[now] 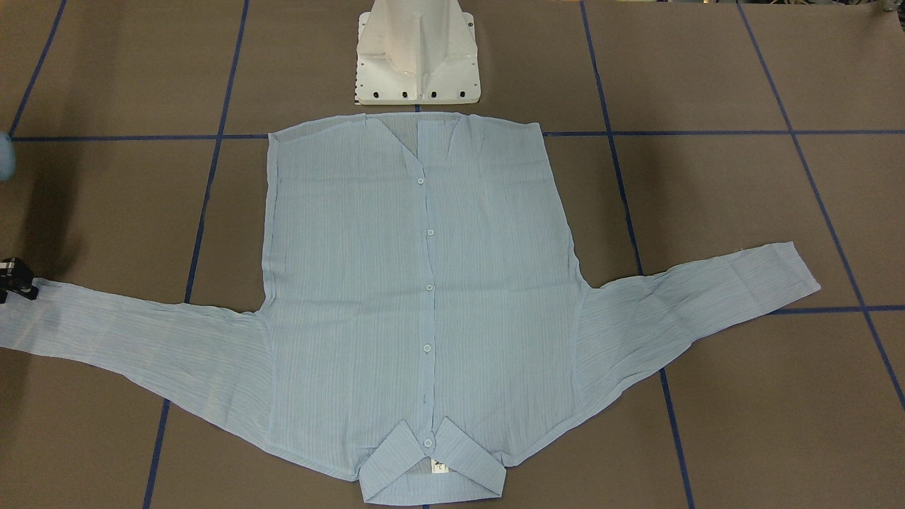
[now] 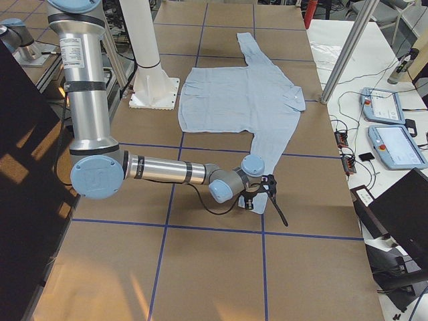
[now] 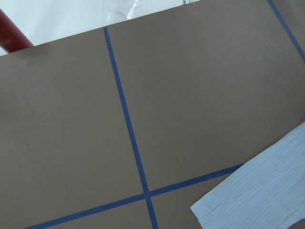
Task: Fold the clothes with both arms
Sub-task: 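Lower the right gripper onto the cuff of the sleeve nearest it and grasp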
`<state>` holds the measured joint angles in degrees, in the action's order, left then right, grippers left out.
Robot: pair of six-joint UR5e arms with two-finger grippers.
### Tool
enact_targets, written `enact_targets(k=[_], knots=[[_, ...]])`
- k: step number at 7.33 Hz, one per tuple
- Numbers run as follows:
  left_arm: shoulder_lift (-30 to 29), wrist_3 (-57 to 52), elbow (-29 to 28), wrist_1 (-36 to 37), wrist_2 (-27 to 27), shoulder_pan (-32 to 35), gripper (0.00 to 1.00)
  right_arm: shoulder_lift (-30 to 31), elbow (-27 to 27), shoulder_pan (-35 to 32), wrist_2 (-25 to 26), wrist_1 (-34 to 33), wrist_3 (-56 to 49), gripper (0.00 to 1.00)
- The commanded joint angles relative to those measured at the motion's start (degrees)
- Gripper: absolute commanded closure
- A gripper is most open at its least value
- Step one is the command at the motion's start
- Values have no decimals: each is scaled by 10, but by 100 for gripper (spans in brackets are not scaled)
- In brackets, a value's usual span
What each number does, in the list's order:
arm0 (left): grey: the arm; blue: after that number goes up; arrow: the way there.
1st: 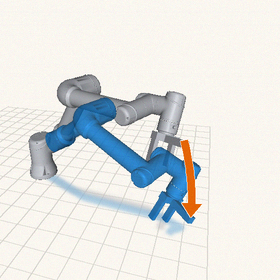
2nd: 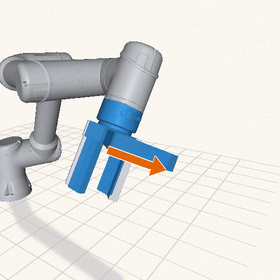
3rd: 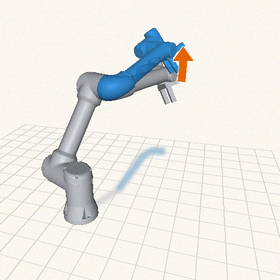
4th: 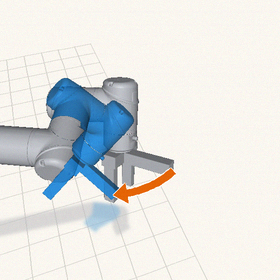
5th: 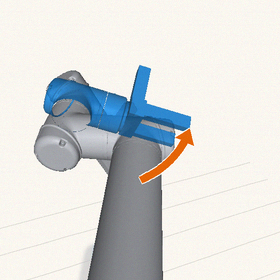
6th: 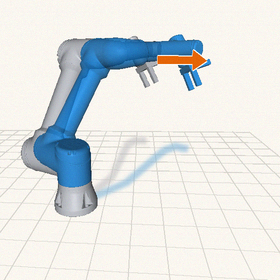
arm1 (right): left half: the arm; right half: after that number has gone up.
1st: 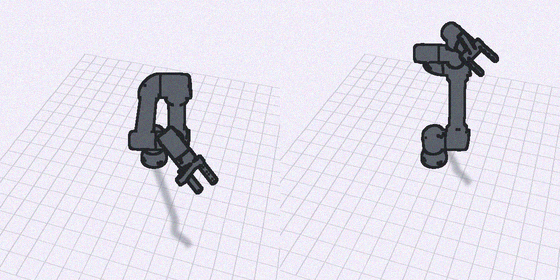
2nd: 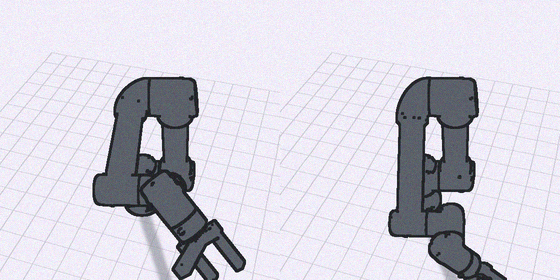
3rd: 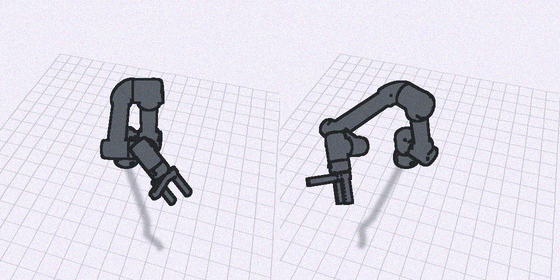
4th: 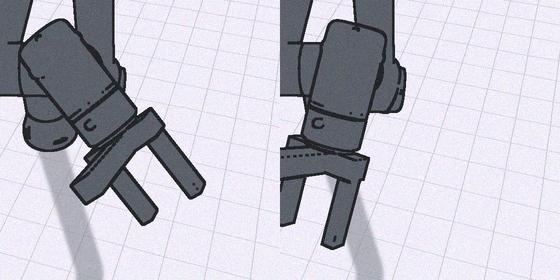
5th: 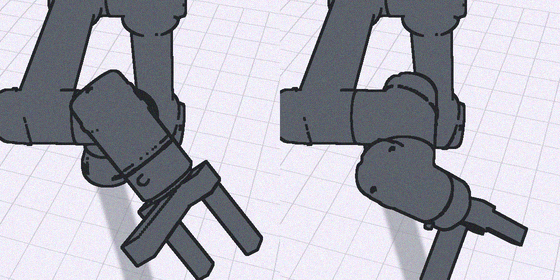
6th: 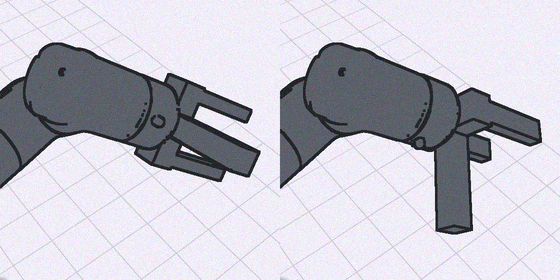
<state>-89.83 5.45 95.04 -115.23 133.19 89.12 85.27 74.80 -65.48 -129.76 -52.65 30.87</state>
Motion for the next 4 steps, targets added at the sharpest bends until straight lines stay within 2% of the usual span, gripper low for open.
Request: enact_targets(k=[1,4], knots=[[-1,0,0,0,1,0,0,3,-1,-1,1,0,0,45],[0,0,0,0,1,0,0,8,-1,-4,3,0,-1,45]])
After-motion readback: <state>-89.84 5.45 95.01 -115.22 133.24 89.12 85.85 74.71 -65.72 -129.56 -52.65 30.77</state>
